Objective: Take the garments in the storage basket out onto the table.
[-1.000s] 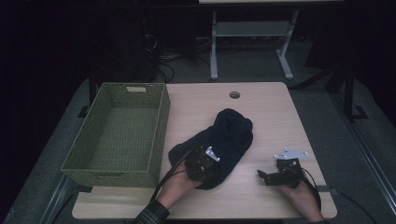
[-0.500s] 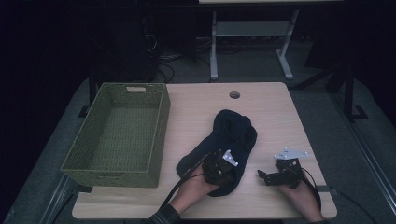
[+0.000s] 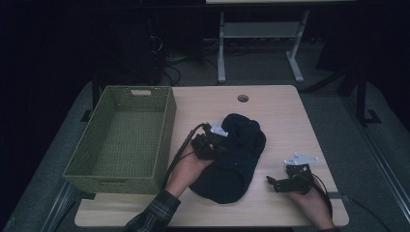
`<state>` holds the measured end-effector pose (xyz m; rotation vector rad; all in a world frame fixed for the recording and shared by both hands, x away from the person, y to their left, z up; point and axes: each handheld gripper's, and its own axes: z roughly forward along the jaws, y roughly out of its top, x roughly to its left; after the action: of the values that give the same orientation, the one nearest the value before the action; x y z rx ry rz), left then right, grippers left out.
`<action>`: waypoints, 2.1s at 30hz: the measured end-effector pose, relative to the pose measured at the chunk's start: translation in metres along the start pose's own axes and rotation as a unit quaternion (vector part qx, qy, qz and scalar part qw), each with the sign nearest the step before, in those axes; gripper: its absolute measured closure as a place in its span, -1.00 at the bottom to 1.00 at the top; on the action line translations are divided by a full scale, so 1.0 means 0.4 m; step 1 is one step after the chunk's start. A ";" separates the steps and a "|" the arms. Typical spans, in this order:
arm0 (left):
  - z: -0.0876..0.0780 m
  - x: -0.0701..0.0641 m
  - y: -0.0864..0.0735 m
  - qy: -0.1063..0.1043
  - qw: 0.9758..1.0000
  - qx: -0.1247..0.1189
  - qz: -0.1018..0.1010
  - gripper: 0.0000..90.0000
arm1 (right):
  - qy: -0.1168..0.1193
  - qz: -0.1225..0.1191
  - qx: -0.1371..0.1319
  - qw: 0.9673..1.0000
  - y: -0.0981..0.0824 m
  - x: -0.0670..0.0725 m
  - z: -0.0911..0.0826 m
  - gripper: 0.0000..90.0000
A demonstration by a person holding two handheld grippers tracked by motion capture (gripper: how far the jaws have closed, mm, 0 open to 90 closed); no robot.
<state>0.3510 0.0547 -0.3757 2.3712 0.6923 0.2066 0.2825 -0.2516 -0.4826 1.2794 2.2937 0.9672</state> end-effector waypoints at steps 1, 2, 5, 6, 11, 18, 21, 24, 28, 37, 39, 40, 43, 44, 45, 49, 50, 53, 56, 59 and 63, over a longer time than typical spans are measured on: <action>0.001 0.009 0.002 0.005 1.000 0.000 -0.003 0.88 | 0.000 -0.001 0.003 1.000 0.003 0.001 -0.003 -0.72; 0.000 0.015 0.004 0.008 1.000 0.000 -0.005 0.84 | 0.006 -0.008 0.005 1.000 0.008 0.002 -0.009 -0.56; -0.003 0.036 0.008 0.017 1.000 -0.003 -0.012 0.68 | 0.020 0.001 -0.011 1.000 0.023 0.005 -0.021 -0.44; -0.006 0.040 0.010 0.019 1.000 -0.008 -0.015 0.62 | 0.021 0.002 -0.021 1.000 0.029 0.007 -0.026 -0.35; -0.011 0.054 0.022 0.027 0.999 -0.012 -0.017 0.36 | 0.043 0.018 -0.070 0.996 0.069 0.012 -0.030 -0.10; 0.022 0.073 0.032 0.030 0.999 -0.002 -0.023 0.21 | 0.053 0.018 -0.062 0.996 0.121 0.014 0.027 -0.02; 0.040 0.077 0.031 0.026 0.999 0.006 -0.022 0.21 | 0.064 0.029 -0.061 0.996 0.132 0.008 0.051 0.02; 0.051 0.084 0.028 0.023 0.999 0.015 -0.022 0.65 | 0.076 0.042 -0.068 0.994 0.138 0.002 0.064 0.33; 0.053 0.099 0.019 0.017 0.999 0.019 -0.044 0.93 | 0.078 0.039 -0.076 0.993 0.155 -0.006 0.066 0.77; 0.010 0.092 -0.015 0.026 0.998 0.021 -0.053 0.93 | 0.070 0.004 -0.102 0.992 0.243 -0.004 0.016 0.88; 0.007 0.089 -0.026 0.025 0.998 0.028 -0.056 0.93 | 0.067 -0.012 -0.109 0.992 0.265 0.002 0.002 0.88; 0.007 0.087 -0.032 0.026 0.997 0.032 -0.059 0.93 | 0.069 -0.018 -0.109 0.991 0.276 0.005 -0.005 0.88; 0.020 0.080 -0.056 0.032 0.997 0.048 -0.060 0.93 | 0.082 -0.027 -0.103 0.991 0.303 0.015 -0.005 0.87; 0.026 0.080 -0.064 0.033 0.996 0.054 -0.060 0.93 | 0.084 -0.032 -0.101 0.991 0.308 0.019 0.001 0.87; 0.034 0.080 -0.073 0.034 0.996 0.058 -0.063 0.93 | 0.084 -0.037 -0.096 0.991 0.311 0.023 0.010 0.86; 0.066 0.081 -0.106 0.041 0.994 0.079 -0.068 0.92 | 0.090 -0.049 -0.068 0.992 0.308 0.042 0.061 0.86; 0.072 0.082 -0.112 0.041 0.993 0.083 -0.070 0.92 | 0.092 -0.053 -0.062 0.992 0.304 0.047 0.076 0.86; 0.084 0.085 -0.124 0.044 0.992 0.095 -0.069 0.92 | 0.093 -0.055 -0.040 0.993 0.289 0.056 0.112 0.86; 0.096 0.083 -0.134 0.046 0.991 0.097 -0.074 0.91 | 0.098 -0.053 -0.022 0.993 0.279 0.055 0.138 0.85; 0.101 0.081 -0.139 0.050 0.991 0.096 -0.076 0.88 | 0.099 -0.059 -0.010 0.993 0.271 0.056 0.158 0.84; 0.084 0.081 -0.136 0.060 0.992 0.082 -0.076 0.64 | 0.097 -0.061 0.003 0.993 0.267 0.061 0.171 0.54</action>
<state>0.3661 0.0888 -0.4370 2.4629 0.9778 0.2352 0.3743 -0.1653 -0.4552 1.0742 2.4890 1.0856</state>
